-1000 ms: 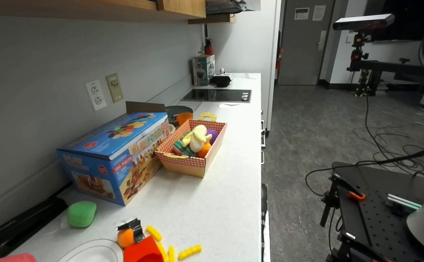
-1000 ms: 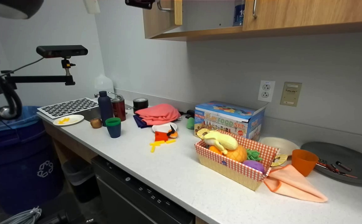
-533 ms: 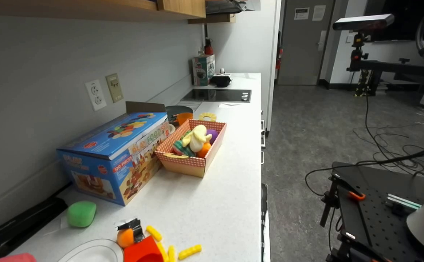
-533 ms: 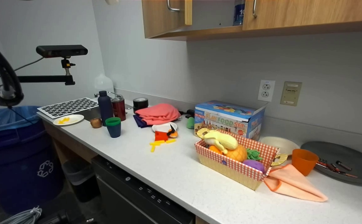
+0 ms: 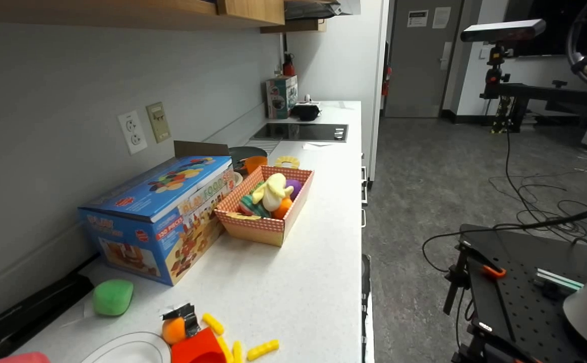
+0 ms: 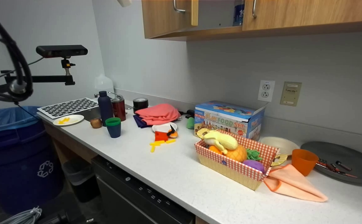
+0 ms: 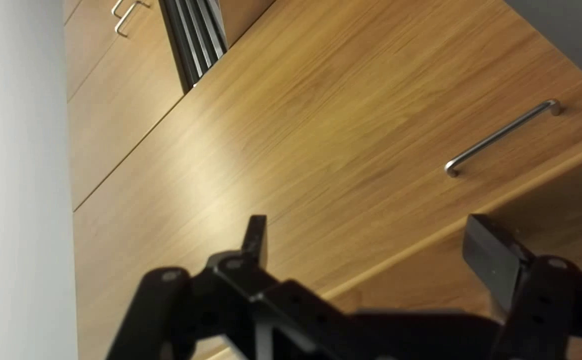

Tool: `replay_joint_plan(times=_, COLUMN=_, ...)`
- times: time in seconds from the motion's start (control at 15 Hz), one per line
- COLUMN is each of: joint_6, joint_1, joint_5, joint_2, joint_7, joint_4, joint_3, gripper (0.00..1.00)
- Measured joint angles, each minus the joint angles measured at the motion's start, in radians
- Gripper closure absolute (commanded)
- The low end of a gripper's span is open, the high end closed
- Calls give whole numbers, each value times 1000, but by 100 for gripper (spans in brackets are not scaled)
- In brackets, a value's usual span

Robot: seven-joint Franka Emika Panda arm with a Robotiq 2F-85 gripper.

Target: Close the left door of the open upper cabinet then open the right door

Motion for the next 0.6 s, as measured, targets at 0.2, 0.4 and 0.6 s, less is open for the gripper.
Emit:
replay_joint_plan(times=0.2, joint_6=-120, joint_1=131, joint_5=-21, joint_2=38, joint_7=0, joint_4=1, joint_3=-67, gripper=0)
replay_joint_plan(times=0.4, joint_6=-179, joint_1=214, joint_5=-37, joint_2=58, joint_7=0, joint_4=5, joint_3=-118, gripper=0)
replay_joint_plan(times=0.6, joint_6=-194, joint_1=263, joint_5=-58, joint_2=68, joint_7=0, joint_4=8, joint_3=-156, gripper=0)
